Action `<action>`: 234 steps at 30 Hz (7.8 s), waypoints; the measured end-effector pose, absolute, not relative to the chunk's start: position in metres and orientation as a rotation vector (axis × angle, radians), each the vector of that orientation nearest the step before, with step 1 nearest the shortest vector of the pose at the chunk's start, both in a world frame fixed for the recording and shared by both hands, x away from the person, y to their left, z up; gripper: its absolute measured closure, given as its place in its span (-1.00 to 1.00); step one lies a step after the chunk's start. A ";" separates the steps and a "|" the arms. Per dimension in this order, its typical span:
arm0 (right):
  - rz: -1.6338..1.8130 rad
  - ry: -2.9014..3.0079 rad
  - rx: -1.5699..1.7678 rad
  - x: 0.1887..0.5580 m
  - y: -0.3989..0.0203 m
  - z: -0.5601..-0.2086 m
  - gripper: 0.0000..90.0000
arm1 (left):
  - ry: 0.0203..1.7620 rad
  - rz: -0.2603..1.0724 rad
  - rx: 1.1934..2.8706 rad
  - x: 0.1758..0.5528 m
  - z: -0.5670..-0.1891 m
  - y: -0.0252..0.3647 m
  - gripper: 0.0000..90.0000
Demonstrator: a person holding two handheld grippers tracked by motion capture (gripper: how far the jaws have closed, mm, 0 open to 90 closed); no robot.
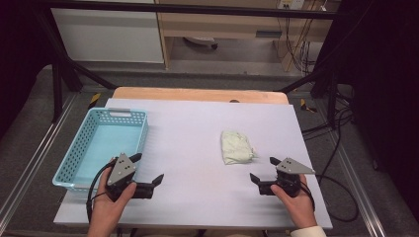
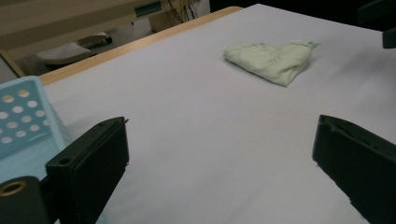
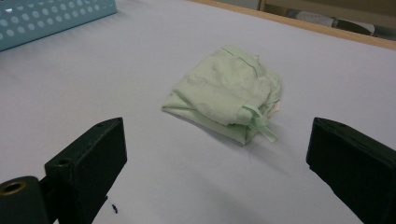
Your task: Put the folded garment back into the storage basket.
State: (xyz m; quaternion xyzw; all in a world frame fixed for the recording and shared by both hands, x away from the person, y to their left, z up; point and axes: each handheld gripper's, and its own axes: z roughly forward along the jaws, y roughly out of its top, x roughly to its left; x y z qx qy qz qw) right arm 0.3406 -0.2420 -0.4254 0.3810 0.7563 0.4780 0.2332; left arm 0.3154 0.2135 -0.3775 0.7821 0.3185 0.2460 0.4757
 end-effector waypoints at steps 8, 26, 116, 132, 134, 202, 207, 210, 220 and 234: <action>1.314 2.076 1.044 0.341 -0.241 -0.426 -0.86 | 0.749 0.579 1.932 0.314 -0.382 0.202 -0.92; 1.263 2.172 0.988 0.346 -0.195 -0.427 -0.35 | 0.809 0.554 1.853 0.319 -0.384 0.216 -0.92; 1.139 2.263 1.080 0.406 -0.141 -0.455 0.96 | 0.990 0.573 1.733 0.333 -0.385 0.267 -0.91; 1.175 2.345 1.044 0.386 -0.119 -0.450 0.95 | 0.993 0.572 1.733 0.333 -0.385 0.267 -0.90; 1.176 2.357 1.036 0.383 -0.116 -0.450 0.95 | 0.992 0.572 1.733 0.333 -0.385 0.267 -0.90; 1.256 2.352 0.933 0.320 -0.121 -0.414 -0.29 | 0.999 0.578 1.740 0.334 -0.386 0.269 -0.90; 1.245 2.355 0.943 0.315 -0.130 -0.418 -0.26 | 1.000 0.578 1.741 0.334 -0.386 0.268 -0.90; 1.238 2.367 0.949 0.312 -0.134 -0.422 -0.21 | 1.001 0.578 1.741 0.334 -0.386 0.269 -0.90; 1.164 2.452 0.935 0.308 -0.130 -0.437 -0.11 | 1.006 0.584 1.736 0.334 -0.386 0.269 -0.90; 1.098 2.516 0.937 0.312 -0.120 -0.451 -0.10 | 1.003 0.586 1.739 0.334 -0.386 0.269 -0.90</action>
